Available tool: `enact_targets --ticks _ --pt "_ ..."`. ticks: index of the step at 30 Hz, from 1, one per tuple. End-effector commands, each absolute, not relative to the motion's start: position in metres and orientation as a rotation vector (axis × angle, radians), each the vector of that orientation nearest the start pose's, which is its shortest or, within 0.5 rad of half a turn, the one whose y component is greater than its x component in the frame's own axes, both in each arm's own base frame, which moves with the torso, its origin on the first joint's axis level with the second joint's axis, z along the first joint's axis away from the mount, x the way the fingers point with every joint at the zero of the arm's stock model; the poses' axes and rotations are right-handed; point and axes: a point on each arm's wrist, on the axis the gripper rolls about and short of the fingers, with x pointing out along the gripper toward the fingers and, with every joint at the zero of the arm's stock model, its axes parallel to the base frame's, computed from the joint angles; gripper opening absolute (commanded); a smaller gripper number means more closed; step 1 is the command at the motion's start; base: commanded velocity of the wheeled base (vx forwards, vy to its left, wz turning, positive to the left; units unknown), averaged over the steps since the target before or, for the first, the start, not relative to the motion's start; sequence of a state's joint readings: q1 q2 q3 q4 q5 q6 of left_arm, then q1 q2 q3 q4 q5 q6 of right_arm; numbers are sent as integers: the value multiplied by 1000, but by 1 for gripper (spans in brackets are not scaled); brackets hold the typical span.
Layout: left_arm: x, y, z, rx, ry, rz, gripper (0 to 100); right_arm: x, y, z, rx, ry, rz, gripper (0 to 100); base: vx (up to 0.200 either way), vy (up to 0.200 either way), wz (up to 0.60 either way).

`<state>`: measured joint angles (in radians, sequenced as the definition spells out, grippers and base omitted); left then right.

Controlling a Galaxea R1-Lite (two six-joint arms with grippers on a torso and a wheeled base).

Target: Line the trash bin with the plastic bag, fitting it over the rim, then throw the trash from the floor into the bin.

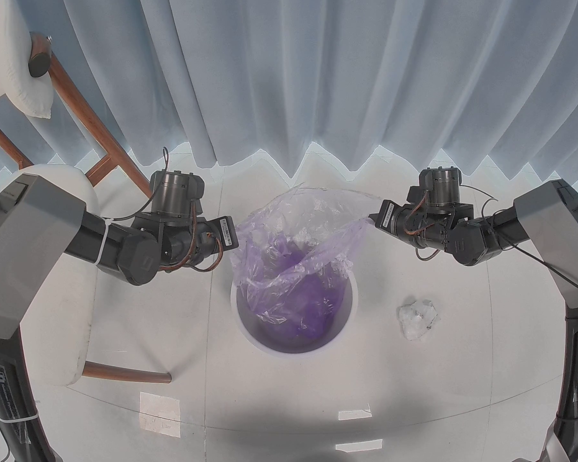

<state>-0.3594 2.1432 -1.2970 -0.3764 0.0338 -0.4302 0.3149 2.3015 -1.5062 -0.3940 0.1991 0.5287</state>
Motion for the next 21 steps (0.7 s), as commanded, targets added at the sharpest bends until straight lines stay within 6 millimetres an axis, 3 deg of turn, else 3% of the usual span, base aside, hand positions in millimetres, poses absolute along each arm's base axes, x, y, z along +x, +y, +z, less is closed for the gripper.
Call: enact_targets --ticks 1,9,16,21 --pt "410 -146 104 -321 559 -183 0 456 142 90 483 563 356 0 0 0 0" --pt "412 -141 92 -314 589 -147 0 455 130 72 456 607 334 0 0 0 0" --pt "403 -133 93 -297 699 -130 0 441 123 52 383 680 371 0 0 0 0" --pt "400 -125 87 -300 731 -112 0 431 123 52 378 710 406 0 0 0 0"
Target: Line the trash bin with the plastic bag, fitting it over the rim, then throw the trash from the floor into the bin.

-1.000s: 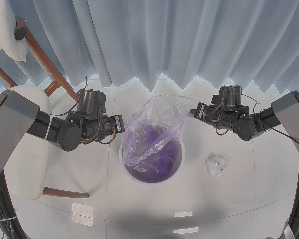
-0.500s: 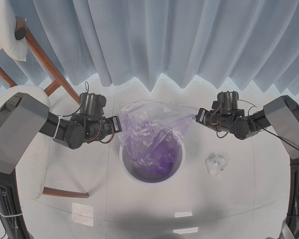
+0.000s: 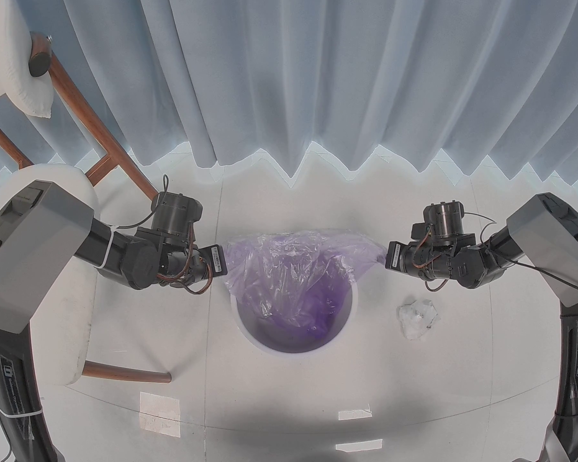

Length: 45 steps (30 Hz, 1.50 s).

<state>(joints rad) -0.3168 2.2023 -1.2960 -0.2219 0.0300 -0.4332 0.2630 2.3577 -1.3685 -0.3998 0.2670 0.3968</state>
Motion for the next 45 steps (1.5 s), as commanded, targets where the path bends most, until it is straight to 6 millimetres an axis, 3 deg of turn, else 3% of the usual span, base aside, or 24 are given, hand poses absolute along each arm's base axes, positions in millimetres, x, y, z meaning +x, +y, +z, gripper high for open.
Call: enact_targets --ticks 1,11,16,20,21,24,27,31,34,35,38,45 --pt "399 -124 86 -299 734 -112 0 429 123 52 378 713 412 0 0 0 0" --pt "385 -123 79 -319 782 -126 0 416 123 52 366 745 462 0 0 0 0" --pt "385 -125 93 -395 714 -129 0 422 116 63 379 629 470 0 0 0 0" --pt "373 -117 97 -393 728 -127 0 413 110 63 373 594 471 0 0 0 0" --pt "369 -115 95 -391 733 -117 100 406 109 64 373 588 474 100 0 0 0" --pt "365 -112 94 -394 710 -104 100 391 105 70 388 564 476 100 0 0 0" --pt "356 -104 107 -417 646 -117 100 377 101 74 425 555 471 100 0 0 0" --pt "330 -95 119 -445 591 -145 100 351 95 99 646 502 449 100 0 0 0" --pt "324 -94 126 -462 564 -155 100 347 95 105 697 502 447 100 0 0 0" --pt "308 -94 154 -563 500 -219 100 334 99 129 829 490 463 100 0 0 0" --pt "295 -102 169 -650 517 -281 100 326 111 142 880 493 507 100 0 0 0" --pt "286 -133 158 -669 626 -334 100 318 143 146 867 526 597 100 0 0 0"
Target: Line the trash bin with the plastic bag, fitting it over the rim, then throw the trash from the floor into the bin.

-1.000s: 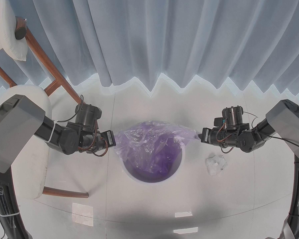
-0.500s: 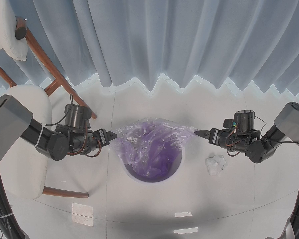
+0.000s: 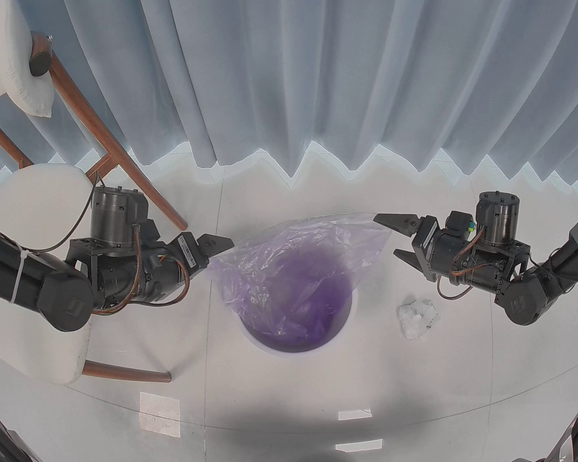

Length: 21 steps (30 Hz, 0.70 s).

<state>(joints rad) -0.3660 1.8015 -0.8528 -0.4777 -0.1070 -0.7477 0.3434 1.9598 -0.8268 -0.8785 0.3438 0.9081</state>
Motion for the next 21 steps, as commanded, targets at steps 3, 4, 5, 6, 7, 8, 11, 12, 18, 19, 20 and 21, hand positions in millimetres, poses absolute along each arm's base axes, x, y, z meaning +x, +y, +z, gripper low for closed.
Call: enact_targets --ticks 3,4,5,6,7,8,11,12,18,19,20,21 --pt "293 -146 144 -675 674 -330 100 317 146 135 860 578 573 100 0 0 0" --pt "296 -150 138 -668 685 -322 100 317 146 129 857 603 551 100 0 0 0" --pt "300 -152 134 -665 690 -314 100 317 144 124 856 610 527 100 0 0 0" --pt "304 -154 133 -663 688 -308 100 316 142 120 852 612 501 100 0 0 0" --pt "304 -154 132 -665 689 -304 100 316 141 119 852 614 498 100 0 0 0" --pt "313 -154 128 -661 681 -275 100 314 136 116 852 605 465 100 0 0 0" --pt "329 -153 121 -657 661 -212 100 314 126 120 861 565 457 100 0 0 0" --pt "332 -154 120 -658 657 -201 100 313 126 122 862 556 460 100 0 0 0" --pt "338 -160 110 -665 687 -184 100 304 146 129 861 578 525 100 0 0 0" --pt "339 -160 109 -664 689 -181 100 303 151 125 861 599 533 100 0 0 0" --pt "339 -160 108 -664 692 -178 100 300 157 121 858 621 540 100 0 0 0" --pt "338 -160 107 -663 695 -178 100 298 162 119 855 636 550 100 0 0 0"
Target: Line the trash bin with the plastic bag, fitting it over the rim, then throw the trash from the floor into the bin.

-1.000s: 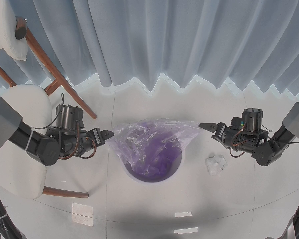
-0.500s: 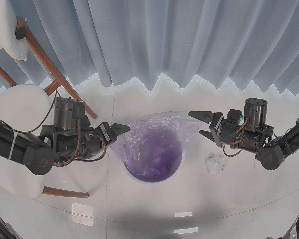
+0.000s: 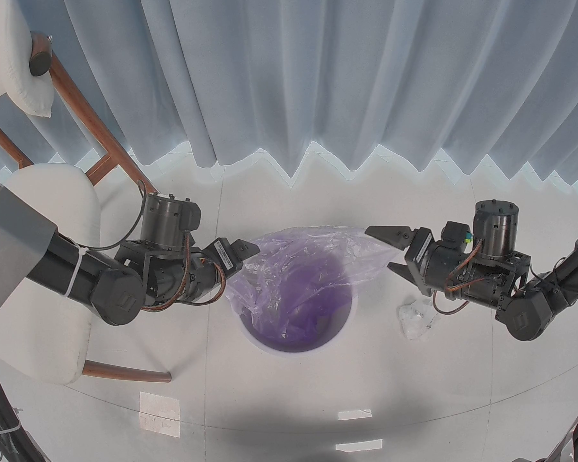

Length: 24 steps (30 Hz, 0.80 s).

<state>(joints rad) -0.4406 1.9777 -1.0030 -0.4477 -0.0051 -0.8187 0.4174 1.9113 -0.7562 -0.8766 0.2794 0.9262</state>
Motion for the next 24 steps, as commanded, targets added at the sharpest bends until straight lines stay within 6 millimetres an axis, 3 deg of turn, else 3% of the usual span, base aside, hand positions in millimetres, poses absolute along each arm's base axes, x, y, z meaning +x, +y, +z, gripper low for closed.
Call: enact_targets --ticks 1,8,9,11,13,16,24 --pt "337 -161 107 -664 698 -177 100 296 167 118 850 646 562 100 0 0 0" --pt "326 -174 110 -682 712 -185 100 300 202 106 819 722 609 100 0 0 0" --pt "323 -174 112 -682 709 -188 0 305 207 102 818 733 604 100 0 0 0" --pt "323 -175 112 -682 708 -190 0 306 207 102 819 732 605 100 0 0 0" --pt "313 -176 115 -671 718 -205 0 326 220 100 835 713 587 100 0 0 0" --pt "306 -174 116 -664 721 -209 0 338 229 103 840 710 573 100 0 0 0" --pt "294 -179 119 -652 734 -235 0 360 241 113 837 723 560 100 0 0 0"
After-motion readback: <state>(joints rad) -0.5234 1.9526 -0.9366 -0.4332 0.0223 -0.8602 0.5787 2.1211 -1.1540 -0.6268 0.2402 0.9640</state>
